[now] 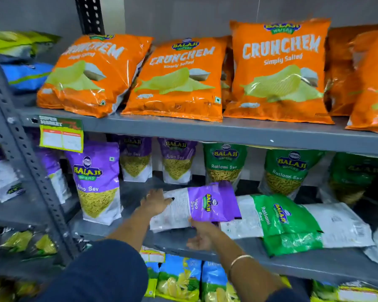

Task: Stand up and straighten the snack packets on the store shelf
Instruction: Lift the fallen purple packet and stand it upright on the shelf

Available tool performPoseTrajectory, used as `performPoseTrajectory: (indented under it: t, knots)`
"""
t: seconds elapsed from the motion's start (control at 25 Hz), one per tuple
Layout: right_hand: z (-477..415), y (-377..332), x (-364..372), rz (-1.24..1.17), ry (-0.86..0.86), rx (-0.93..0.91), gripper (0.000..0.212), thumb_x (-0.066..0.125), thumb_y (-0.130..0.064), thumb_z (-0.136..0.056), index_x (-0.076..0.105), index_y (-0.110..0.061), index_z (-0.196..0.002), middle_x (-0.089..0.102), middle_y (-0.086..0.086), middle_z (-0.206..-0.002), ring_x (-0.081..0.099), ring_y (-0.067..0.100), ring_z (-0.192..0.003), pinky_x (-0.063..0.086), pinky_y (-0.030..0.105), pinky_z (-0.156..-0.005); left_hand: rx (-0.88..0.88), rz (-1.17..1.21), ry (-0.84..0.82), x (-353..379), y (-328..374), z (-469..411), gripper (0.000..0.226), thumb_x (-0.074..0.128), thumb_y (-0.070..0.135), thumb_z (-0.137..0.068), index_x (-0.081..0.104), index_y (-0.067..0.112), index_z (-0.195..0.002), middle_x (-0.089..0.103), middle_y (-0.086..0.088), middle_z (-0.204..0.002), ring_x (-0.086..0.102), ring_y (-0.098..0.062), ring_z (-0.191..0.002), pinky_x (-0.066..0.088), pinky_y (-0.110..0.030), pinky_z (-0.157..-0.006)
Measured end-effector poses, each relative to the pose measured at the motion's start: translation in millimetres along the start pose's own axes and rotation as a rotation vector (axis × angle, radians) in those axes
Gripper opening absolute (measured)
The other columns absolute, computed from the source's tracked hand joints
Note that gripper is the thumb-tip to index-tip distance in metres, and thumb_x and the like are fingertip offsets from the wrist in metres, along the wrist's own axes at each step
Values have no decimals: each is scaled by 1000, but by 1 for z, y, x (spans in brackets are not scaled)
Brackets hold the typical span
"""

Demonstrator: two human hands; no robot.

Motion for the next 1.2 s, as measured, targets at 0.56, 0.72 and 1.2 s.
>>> performPoseTrajectory:
  t: [0.56,0.72,1.2]
  knots:
    - [-33,-38,24,-483,258,-547,77,86,-29,-46,61,-7,-116,69,10,-113,66,28,-100,56,44,-84,58,405,-541,0,-29,-67,62,84,57,-34,54,31,-82,52,3,-85,50,-9,-77,39,-22,-69]
    - [-22,-78,20,-222,233,-651,59,82,-3,-59,61,-4,-114,68,10,-108,64,22,-90,56,31,-80,107,641,-477,-13,-31,-59,73,87,25,-51,56,6,-114,61,-15,-124,57,-27,-116,49,-35,-97]
    - [-28,-118,1,592,388,-629,92,81,-40,-60,37,1,-129,52,15,-123,54,26,-114,45,42,-100,146,726,-298,-16,-27,-48,53,72,-9,-66,51,12,-110,62,-14,-119,59,-26,-107,51,-32,-94]
Point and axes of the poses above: each hand's wrist, its own z-axis away from the middle knuckle, its own x-axis out of the palm, y = z × x, the point moved 6 cm from there along -z, towards the middle knuckle
